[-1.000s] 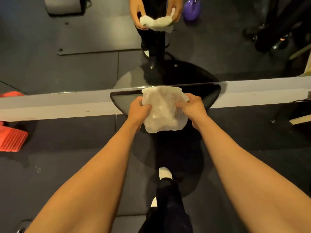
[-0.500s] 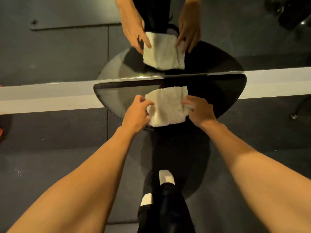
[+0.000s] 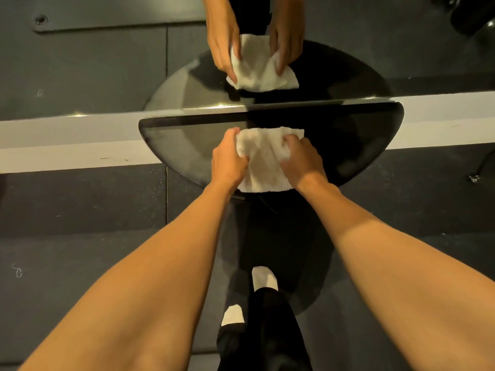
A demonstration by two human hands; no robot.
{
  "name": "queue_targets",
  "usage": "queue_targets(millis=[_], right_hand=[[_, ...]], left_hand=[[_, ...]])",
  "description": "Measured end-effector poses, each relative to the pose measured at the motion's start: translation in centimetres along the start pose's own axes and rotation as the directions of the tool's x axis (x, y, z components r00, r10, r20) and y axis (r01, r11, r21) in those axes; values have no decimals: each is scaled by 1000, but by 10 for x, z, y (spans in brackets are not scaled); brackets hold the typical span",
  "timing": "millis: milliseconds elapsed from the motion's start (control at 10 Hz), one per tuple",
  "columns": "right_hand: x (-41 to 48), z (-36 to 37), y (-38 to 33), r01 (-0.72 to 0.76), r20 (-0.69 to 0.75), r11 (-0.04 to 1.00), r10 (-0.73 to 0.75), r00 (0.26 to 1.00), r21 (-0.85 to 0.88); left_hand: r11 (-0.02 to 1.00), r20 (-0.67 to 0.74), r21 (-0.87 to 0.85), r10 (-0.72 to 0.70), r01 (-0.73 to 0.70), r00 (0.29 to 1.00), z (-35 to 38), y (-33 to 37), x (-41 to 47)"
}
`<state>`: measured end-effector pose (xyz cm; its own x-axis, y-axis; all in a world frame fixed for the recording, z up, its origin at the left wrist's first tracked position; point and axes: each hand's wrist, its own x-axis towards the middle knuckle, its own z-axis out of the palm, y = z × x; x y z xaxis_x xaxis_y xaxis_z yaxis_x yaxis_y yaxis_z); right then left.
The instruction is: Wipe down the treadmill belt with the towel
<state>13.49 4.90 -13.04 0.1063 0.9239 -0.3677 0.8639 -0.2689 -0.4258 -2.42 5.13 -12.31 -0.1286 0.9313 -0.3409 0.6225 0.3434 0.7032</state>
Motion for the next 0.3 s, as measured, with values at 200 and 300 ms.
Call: queue_targets(millis=[200,300], right_hand=[[0,4,1,87,60,988,-80,995,-124],[-10,-6,1,65,64,984,-55,996,-166]], left_hand=[[909,107,352,197,-222,975,2,-6,-1],[859,170,469,139,-204,976,-5,-12,-11]])
